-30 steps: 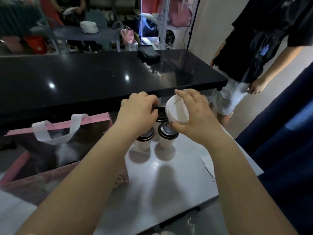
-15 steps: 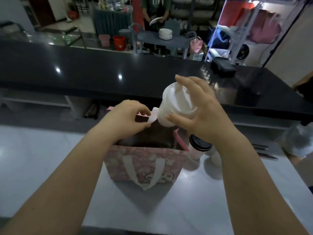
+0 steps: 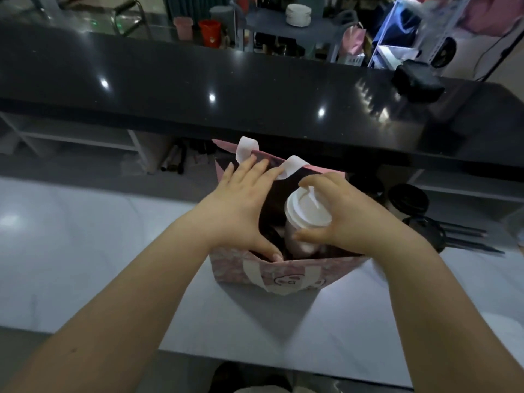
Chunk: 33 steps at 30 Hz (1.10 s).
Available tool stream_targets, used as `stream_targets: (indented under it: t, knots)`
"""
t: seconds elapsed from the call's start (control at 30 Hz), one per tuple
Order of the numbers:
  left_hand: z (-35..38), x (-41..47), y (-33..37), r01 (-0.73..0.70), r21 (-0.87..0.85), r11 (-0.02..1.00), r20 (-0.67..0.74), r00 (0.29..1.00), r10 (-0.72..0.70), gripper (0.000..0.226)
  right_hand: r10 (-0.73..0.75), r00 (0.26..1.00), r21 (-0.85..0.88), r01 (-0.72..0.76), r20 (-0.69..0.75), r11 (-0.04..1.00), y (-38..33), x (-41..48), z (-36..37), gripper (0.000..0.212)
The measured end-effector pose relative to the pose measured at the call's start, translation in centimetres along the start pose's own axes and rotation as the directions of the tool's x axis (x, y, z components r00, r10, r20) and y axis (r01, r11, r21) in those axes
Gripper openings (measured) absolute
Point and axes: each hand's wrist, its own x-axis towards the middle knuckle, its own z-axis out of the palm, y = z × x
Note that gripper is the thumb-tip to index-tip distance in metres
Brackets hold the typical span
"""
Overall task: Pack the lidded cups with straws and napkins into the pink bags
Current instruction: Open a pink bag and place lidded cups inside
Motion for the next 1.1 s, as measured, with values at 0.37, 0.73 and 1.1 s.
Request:
stream_targets:
  t: [0.37,0.73,1.1]
  knots:
    - [1.9,-0.2,1.2,-0.069,0.124,0.990,-0.019,0.997,0.072,0.151,0.002,0.999,-0.593,0.026,0.047,0.804,-0.2,1.0,2.9,0.087]
    - [0.6,-0.2,1.0,-0.042,0.131,0.990,0.013,0.999,0.040,0.150,0.140,0.982,-0.509,-0.056,0.128,0.859,-1.5,0.7,5.2,0.071]
    - [1.2,-1.7,1.3,-0.025,0.166,0.986,-0.026,0.999,0.030,0.150,0.168,0.975,-0.479,-0.081,0.143,0.874,-1.5,-1.4,6.9,0.077]
